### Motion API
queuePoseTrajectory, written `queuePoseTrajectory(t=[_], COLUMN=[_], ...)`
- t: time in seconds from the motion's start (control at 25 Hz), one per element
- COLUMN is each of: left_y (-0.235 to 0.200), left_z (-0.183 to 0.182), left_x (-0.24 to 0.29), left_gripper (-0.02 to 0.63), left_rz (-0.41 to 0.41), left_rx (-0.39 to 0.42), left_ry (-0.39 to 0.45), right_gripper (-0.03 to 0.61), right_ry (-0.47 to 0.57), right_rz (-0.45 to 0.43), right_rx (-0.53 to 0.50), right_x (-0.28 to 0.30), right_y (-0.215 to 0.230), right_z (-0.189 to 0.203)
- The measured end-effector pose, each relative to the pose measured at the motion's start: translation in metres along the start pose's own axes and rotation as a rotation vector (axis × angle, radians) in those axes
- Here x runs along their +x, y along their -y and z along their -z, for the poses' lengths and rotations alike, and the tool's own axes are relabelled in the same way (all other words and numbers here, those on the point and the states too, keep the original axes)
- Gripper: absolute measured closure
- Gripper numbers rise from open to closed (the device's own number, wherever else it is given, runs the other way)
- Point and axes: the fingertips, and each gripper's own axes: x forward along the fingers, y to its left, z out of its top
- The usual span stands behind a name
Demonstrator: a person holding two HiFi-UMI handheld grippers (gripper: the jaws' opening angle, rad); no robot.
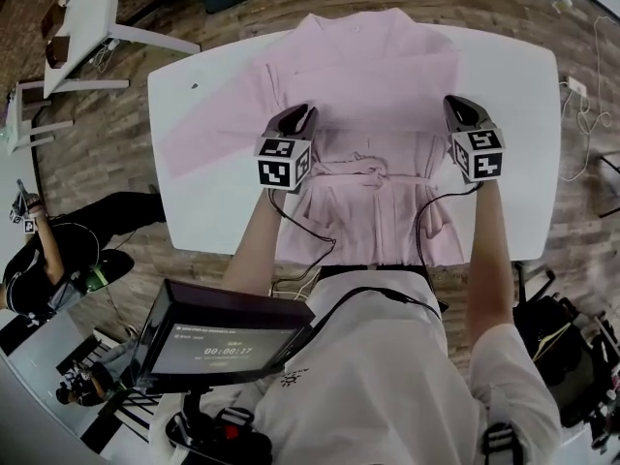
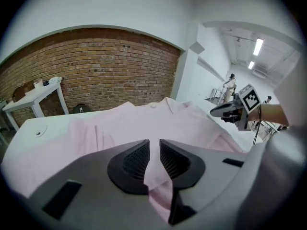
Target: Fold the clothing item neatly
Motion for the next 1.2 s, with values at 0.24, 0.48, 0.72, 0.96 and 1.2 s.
queuePoseTrajectory(t=[0.24, 0.48, 0.72, 0.96, 1.2], left_y=[-0.002, -0.01, -0.008, -0.026, -0.041], left_z=[-0.005, 0.013, 0.01, 0.008, 0.022], left_x=[0.04, 0.053, 0.049, 0.035, 0.039], left_gripper=[0.546, 0.546, 0.546, 0.546, 0.546], left_rz=[-0.042, -0.074, -0.062, -0.159, -0.196], left_rx=[0.013, -0.023, -0.03, -0.043, -0.052], left_ry=[-0.013, -0.121, -0.107, -0.057, -0.087], right_gripper=[0.574, 0.574, 0.574, 0.574, 0.574], right_ry=[-0.04, -0.103, -0.074, -0.04, -0.07], right_rz=[0.007, 0.043, 0.028, 0.065, 0.105], right_rx=[-0.104, -0.111, -0.096, -0.093, -0.084], right_x=[0.052, 0.06, 0.055, 0.06, 0.067], right_y=[0.026, 0.061, 0.058, 0.065, 0.075], right_z=[-0.022, -0.008, -0.013, -0.019, -0.015])
